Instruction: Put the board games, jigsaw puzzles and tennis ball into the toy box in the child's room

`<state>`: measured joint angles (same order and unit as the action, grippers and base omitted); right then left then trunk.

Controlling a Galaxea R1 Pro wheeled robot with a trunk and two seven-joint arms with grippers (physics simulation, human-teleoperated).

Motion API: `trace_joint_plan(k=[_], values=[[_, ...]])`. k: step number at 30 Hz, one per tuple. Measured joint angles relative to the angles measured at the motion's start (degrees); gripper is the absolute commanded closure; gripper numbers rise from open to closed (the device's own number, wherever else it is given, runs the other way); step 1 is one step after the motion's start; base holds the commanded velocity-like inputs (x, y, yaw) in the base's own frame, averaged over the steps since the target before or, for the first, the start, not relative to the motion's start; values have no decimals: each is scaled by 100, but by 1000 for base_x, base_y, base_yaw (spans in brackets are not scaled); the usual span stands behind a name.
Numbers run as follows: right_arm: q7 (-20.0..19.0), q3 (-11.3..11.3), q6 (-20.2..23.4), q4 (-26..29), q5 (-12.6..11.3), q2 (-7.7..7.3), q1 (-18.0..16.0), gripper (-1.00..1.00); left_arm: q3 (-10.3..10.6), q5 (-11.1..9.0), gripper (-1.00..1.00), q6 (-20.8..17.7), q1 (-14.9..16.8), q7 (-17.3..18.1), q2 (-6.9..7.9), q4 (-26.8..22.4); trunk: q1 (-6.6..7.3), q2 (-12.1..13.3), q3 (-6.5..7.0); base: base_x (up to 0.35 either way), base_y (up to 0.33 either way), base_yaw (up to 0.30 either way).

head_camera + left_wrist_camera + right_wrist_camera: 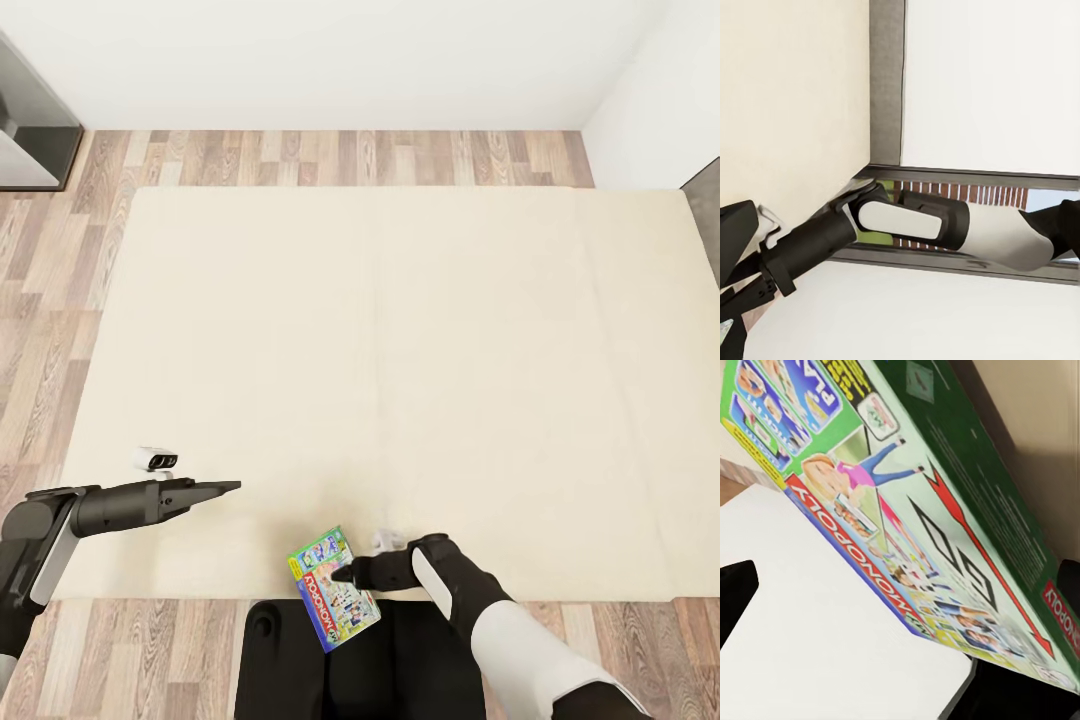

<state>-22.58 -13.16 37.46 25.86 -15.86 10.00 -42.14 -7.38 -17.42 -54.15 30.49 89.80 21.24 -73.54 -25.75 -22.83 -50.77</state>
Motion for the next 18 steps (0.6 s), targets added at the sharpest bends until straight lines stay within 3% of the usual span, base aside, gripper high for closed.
trace_joint_plan(k=[18], values=[[396,2,308,-36,-6,0,-3,-100,-1,1,-100,0,0,0,0,0,0,0,0,0,0,0]])
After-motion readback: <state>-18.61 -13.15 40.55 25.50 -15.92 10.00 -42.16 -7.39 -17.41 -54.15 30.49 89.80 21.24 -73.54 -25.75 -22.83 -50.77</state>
